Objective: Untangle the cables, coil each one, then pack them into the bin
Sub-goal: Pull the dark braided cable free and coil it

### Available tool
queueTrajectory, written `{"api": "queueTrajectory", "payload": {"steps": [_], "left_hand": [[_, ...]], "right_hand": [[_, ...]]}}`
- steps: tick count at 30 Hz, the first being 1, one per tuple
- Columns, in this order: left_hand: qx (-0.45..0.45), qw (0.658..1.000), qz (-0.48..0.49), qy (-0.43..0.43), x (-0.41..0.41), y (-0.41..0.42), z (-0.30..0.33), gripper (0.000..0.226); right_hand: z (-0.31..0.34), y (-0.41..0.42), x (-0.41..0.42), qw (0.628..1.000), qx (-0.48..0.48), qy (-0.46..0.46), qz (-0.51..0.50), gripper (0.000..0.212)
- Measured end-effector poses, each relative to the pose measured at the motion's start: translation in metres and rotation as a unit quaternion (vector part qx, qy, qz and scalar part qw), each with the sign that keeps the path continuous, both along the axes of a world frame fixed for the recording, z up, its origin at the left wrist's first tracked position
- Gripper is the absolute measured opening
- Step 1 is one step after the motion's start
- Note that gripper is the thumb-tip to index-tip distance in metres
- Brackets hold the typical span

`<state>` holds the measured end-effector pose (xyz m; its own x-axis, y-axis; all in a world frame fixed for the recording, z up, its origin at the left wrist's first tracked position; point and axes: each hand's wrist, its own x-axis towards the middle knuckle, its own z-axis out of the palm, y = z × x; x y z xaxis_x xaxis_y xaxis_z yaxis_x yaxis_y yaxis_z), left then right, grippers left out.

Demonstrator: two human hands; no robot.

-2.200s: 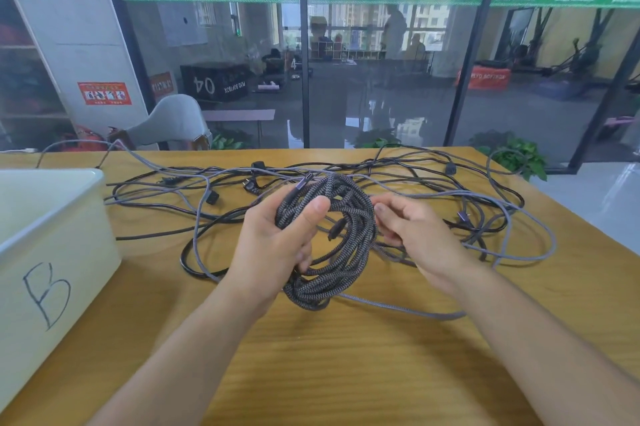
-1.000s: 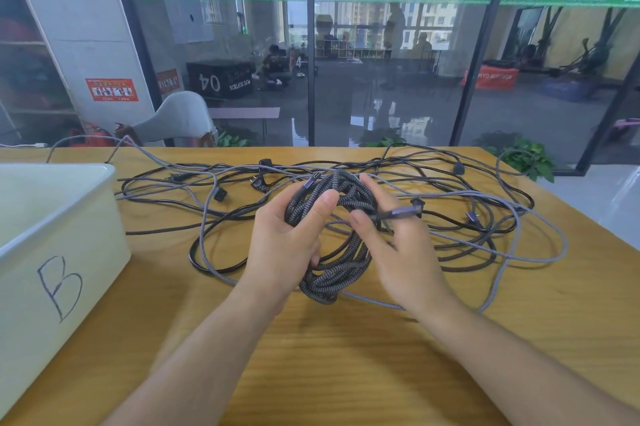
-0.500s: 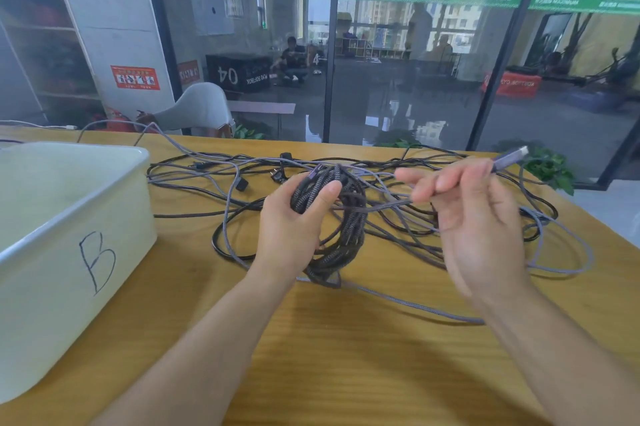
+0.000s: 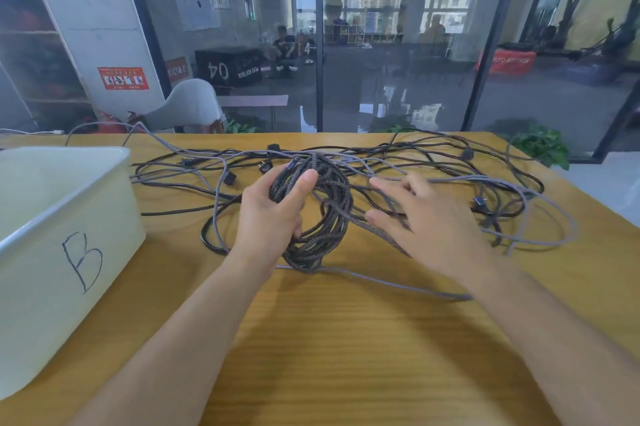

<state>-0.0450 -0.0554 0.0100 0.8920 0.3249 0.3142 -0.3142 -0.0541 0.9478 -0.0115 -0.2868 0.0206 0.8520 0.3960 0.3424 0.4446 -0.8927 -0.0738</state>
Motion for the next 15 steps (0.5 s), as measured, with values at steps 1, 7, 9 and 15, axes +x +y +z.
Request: {"api": "queueTrajectory", "payload": {"steps": [1,7,9,15], "left_hand": [[0.005,1.0,-0.002,-0.004,0.001,0.0,-0.001,0.035],[0.002,1.0,0.01,0.003,0.003,0.003,-0.003,0.059],[-0.006,1.0,0.008,0.01,0.005,0.004,-0.004,0.062],[0.003,0.999,0.018,0.034,0.01,0.019,-0.009,0.066]], "right_hand": [[-0.002,0.005,-0.003,0.999,0.034,-0.008,0.026,0.084],[-0.011,0.035,-0.014,0.98,0.077,-0.14,0.122,0.041],[-0.012,0.038,-0.017,0.971,0.178,-0.07,0.145,0.025],[0.004,0.023,-0.021,0.908,0.355,0.104,0.196,0.04]]}}
